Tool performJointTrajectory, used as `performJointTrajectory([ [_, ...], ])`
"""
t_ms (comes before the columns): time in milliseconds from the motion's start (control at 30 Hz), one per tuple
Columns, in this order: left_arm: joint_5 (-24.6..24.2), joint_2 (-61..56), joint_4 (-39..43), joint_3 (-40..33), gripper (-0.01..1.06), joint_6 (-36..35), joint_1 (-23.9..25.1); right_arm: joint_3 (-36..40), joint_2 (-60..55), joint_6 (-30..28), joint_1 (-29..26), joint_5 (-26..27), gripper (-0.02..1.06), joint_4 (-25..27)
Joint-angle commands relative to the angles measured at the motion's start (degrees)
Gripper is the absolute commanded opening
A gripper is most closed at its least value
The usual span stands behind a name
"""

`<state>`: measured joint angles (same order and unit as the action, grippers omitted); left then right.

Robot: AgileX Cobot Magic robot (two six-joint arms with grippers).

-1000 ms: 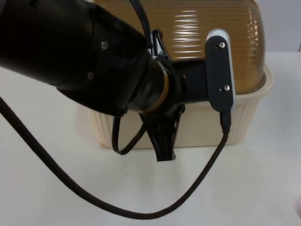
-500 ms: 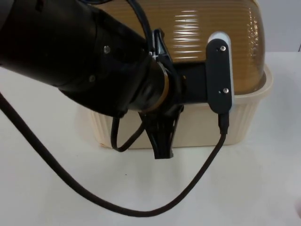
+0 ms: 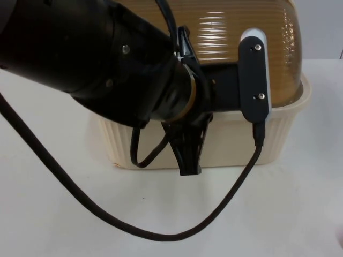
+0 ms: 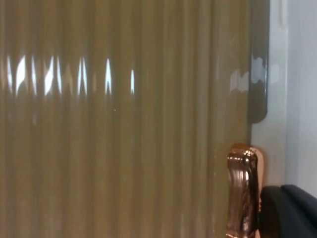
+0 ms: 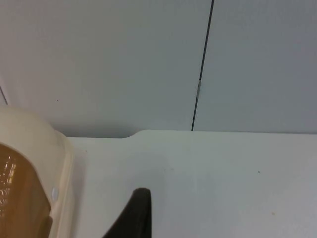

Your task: Open the box lid with the left hand, place the block into the box with the right hand, then close the box lid with the left hand.

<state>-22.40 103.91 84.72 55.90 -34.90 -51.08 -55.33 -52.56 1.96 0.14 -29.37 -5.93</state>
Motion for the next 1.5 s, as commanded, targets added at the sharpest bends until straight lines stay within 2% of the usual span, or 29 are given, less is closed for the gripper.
performJointTrajectory([
  [0, -0.9, 0.5, -0.1, 0.4, 0.00, 0.0, -0.1, -0.3, 0.1, -0.3, 0.0, -0.2, 0.93, -0.1],
  [567, -4.5, 1.7, 1.3, 0.5, 0.00, 0.0, -0.1, -0.3, 0.1, -0.3, 0.0, -0.2, 0.93, -0.1],
  [733, -7.1, 1.7, 1.3, 2.3, 0.00, 0.0, -0.1, -0.3, 0.1, -0.3, 0.0, -0.2, 0.93, -0.1],
  [967, -6.1, 0.4, 1.4, 2.8, 0.00, 1.6, -0.1, -0.3, 0.1, -0.3, 0.0, -0.2, 0.93, -0.1],
  [1067, -4.1, 0.0, -1.2, 2.8, 0.00, 5.3, -0.1, -0.3, 0.1, -0.3, 0.0, -0.2, 0.93, -0.1],
  [1133, -1.1, -0.5, -7.5, 2.8, 0.00, 12.9, -0.1, -0.3, 0.1, -0.3, 0.0, -0.3, 0.93, -0.1],
  [1200, -0.4, -0.7, -12.1, 2.8, 0.00, 18.7, -0.1, -0.3, 0.1, -0.3, 0.0, -0.3, 0.93, -0.1],
  [1467, 0.0, -0.7, -13.8, 3.9, 0.00, 20.1, 3.6, -0.3, 0.1, -0.3, 0.0, -0.3, 0.93, 0.0],
])
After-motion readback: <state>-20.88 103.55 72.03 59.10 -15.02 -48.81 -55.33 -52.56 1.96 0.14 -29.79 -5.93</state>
